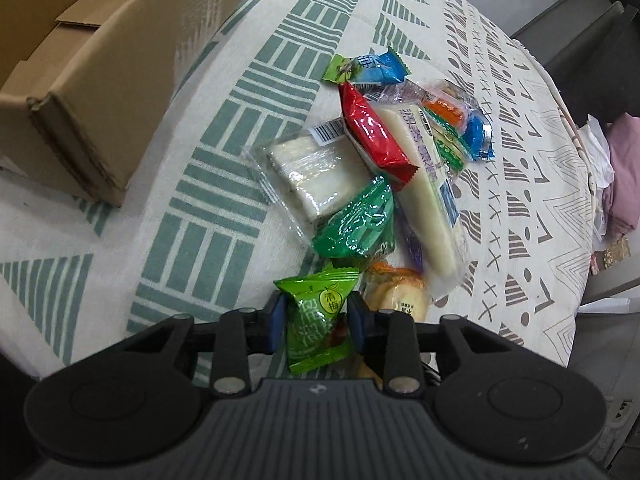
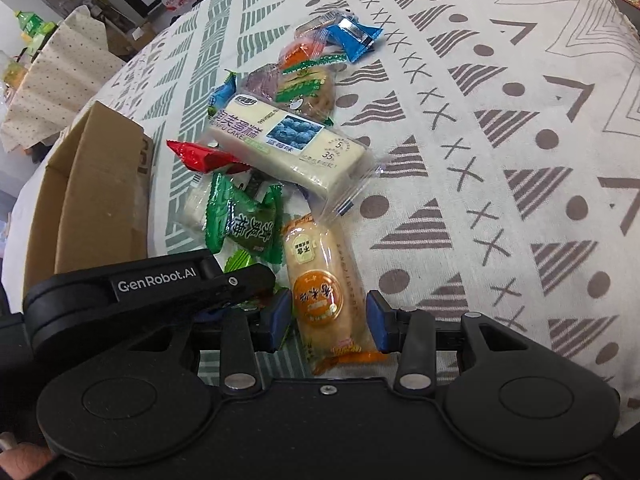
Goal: Organize snacks
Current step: 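Close the left gripper on the green packet while the right gripper grasps the orange bun, then carry both snacks over the cardboard box and open both grippers to drop them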
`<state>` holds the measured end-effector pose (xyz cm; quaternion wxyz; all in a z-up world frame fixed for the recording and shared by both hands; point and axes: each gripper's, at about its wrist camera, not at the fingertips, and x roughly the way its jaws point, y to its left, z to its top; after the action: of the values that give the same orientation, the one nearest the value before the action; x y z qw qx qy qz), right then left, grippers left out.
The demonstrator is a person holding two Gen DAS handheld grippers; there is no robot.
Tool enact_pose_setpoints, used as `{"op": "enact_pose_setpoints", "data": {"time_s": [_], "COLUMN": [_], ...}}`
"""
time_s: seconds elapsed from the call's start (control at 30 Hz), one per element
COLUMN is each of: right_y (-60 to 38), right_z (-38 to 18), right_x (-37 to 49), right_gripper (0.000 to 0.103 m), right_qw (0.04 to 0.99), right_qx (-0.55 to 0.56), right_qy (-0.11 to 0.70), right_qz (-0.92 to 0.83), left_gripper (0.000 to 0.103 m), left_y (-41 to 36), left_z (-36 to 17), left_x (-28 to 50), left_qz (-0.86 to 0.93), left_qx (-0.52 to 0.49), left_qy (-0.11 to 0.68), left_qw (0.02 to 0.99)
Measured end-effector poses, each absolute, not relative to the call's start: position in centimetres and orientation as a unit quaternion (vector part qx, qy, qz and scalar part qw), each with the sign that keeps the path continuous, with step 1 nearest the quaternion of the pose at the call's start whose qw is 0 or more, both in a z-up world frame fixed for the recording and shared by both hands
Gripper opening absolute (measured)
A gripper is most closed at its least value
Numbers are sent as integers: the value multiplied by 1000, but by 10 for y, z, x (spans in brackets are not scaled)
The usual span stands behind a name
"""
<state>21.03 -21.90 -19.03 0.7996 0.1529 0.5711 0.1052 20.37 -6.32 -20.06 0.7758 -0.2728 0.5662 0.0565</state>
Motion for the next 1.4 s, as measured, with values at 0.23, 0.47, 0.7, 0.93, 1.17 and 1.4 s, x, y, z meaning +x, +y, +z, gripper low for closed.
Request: {"op": "enact_pose_setpoints", "data": {"time_s": [0.23, 0.47, 0.7, 0.93, 1.17, 1.4], "right_y": [-205, -182, -191, -189, -191, -186], "right_z": [-196, -197, -176, -151, -138, -128], "right_x": [214, 212, 202, 191, 188, 190], "right_gripper": [42, 35, 34, 34, 34, 34], "right_qw": [801, 816, 840, 866, 874, 878], "right_qx": [120, 60, 84, 102, 122, 139], "right_qy": [575, 563, 519, 462, 434, 407], "right_qz": [114, 117, 133, 161, 179, 210], "left_gripper": [28, 28, 28, 28, 28, 28], "left_y": [-56, -42, -37, -34, -26, -12], "left_z": [-193, -184, -163, -133, -114, -94], "left_x": [202, 197, 187, 172, 160, 150], "left_qz": [69, 80, 75, 70, 76, 90], "left_qx": [-256, -263, -251, -242, -239, -233], "left_qy": [558, 546, 528, 493, 473, 448], "left_qw": [787, 791, 808, 833, 845, 859]}}
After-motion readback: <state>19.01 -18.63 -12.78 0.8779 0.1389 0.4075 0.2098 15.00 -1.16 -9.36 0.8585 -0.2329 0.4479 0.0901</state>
